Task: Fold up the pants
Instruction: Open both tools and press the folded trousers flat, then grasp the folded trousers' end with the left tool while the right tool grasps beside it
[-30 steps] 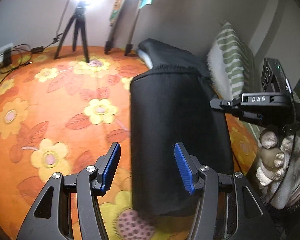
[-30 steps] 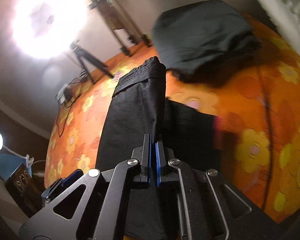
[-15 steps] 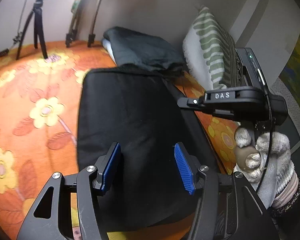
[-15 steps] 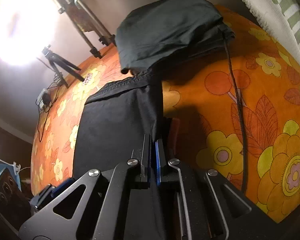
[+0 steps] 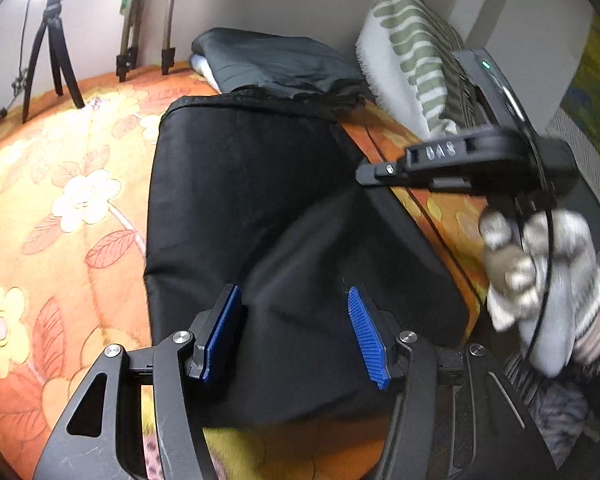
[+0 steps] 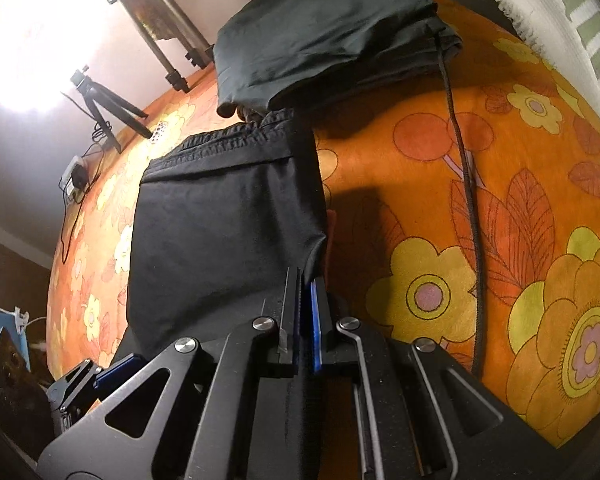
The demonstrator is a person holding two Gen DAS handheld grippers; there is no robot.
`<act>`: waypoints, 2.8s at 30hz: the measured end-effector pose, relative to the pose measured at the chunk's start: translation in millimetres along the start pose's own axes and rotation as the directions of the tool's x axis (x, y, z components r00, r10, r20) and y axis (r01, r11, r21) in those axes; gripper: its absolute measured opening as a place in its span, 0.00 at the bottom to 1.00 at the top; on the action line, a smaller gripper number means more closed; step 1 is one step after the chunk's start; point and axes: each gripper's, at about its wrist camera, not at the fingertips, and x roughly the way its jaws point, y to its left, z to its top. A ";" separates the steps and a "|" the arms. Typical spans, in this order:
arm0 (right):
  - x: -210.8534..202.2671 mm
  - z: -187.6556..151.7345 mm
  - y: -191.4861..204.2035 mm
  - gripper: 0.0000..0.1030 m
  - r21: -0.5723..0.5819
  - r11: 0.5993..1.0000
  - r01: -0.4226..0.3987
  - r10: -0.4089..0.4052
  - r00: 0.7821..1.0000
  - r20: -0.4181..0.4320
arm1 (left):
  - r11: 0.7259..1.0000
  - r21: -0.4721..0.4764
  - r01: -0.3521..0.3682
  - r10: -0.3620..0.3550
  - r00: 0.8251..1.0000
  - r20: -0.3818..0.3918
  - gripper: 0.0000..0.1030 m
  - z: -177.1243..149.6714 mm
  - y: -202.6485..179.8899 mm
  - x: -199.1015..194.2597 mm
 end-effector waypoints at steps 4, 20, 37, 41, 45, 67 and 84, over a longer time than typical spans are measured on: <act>-4.9 2.9 -8.3 0.06 0.038 0.998 -0.057 0.057 0.998 -0.010 | 0.998 0.052 -0.023 0.023 1.000 0.008 0.53 -15.2 -6.5 -13.8; -17.3 -13.4 -30.7 0.63 0.020 0.992 -0.123 0.123 0.992 -0.007 | 0.990 -0.143 0.018 -0.011 0.998 0.054 0.53 -6.9 32.1 -44.0; 4.7 -16.0 -12.8 0.64 -0.008 0.990 -0.139 0.138 0.989 -0.058 | 0.965 -0.260 -0.025 0.034 0.999 0.028 0.53 42.7 70.3 1.1; 6.8 -15.4 -8.6 0.64 -0.015 0.993 -0.117 0.117 0.992 -0.046 | 0.964 -0.264 -0.020 0.024 1.000 0.012 0.53 45.0 76.0 10.8; 8.5 -15.7 -0.3 0.66 -0.054 0.996 -0.068 0.065 0.996 -0.054 | 0.959 -0.280 -0.029 0.022 0.999 -0.027 0.53 38.4 85.6 21.0; 11.0 -28.0 4.4 0.51 -0.099 0.977 -0.190 0.189 0.982 -0.017 | 0.959 -0.283 0.006 -0.001 1.000 0.018 0.54 43.8 80.3 29.9; 5.1 -26.0 4.0 0.20 -0.044 0.989 -0.143 0.145 0.989 0.031 | 0.969 -0.230 -0.084 0.099 0.994 0.054 0.21 46.5 62.7 28.2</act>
